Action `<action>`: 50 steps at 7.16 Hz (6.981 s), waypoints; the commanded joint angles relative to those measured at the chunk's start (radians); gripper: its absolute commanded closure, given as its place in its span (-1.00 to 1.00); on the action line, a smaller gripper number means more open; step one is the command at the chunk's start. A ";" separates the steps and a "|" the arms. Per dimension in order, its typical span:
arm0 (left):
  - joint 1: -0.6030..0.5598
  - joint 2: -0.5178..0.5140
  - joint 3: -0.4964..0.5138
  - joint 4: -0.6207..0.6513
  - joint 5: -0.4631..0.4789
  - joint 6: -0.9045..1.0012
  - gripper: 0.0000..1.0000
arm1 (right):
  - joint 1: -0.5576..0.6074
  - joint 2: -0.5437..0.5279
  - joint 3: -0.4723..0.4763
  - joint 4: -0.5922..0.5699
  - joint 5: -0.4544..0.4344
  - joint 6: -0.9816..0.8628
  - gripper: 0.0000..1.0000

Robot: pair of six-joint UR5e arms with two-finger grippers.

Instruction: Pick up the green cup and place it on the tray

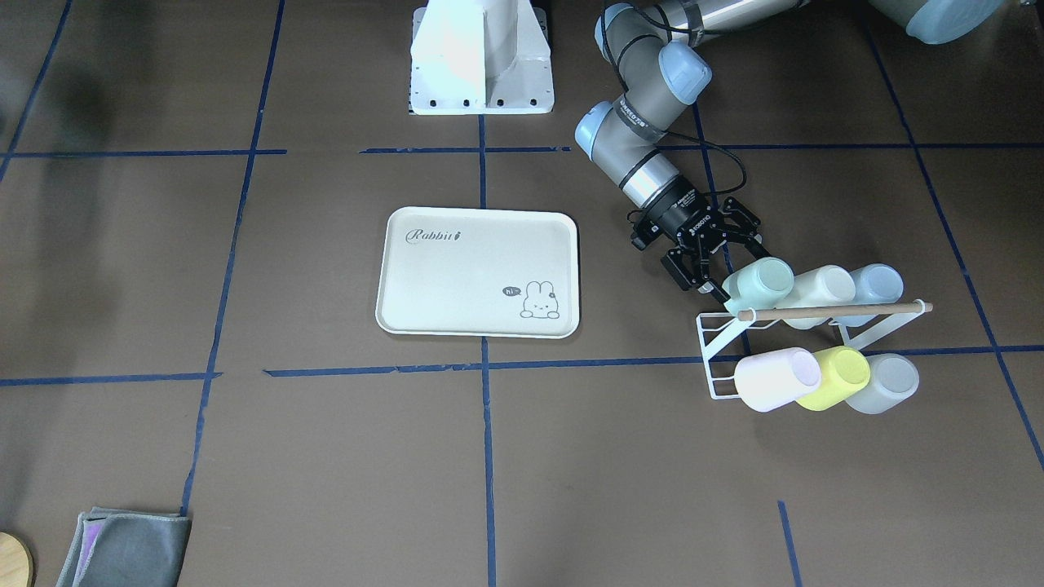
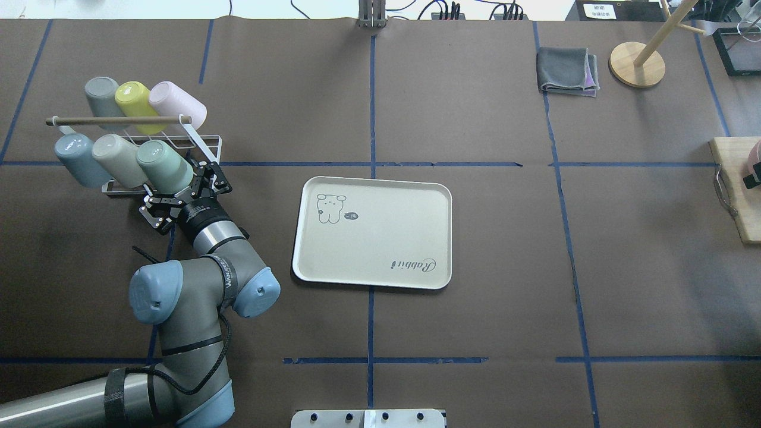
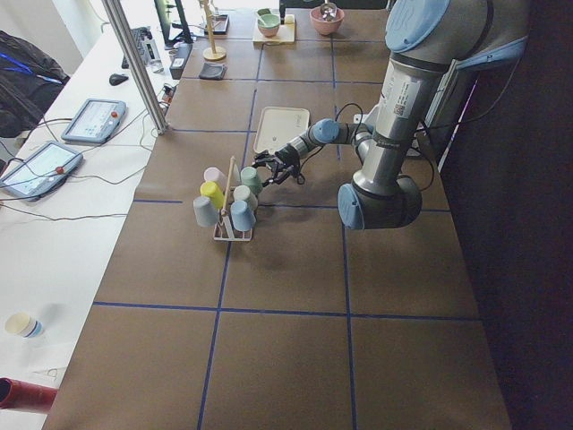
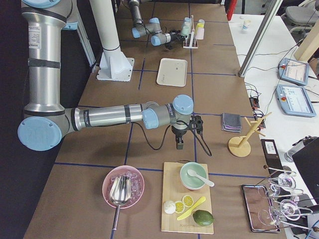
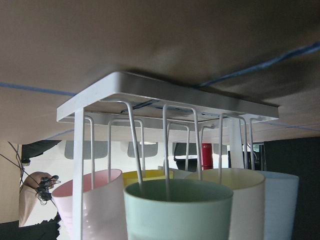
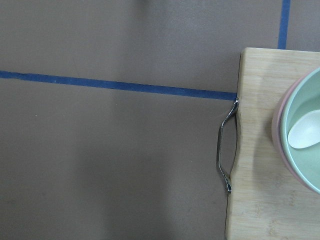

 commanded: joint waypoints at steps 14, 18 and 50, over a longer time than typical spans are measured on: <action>-0.048 0.000 0.068 -0.056 0.012 0.017 -0.93 | 0.000 0.000 0.000 -0.002 0.005 0.000 -1.00; -0.059 0.002 0.063 -0.055 0.024 0.025 -0.39 | 0.000 0.002 0.000 0.000 0.004 0.000 -1.00; -0.053 0.003 -0.306 -0.900 -0.545 -1.114 0.18 | 0.052 0.002 0.002 -0.002 0.011 -0.006 -1.00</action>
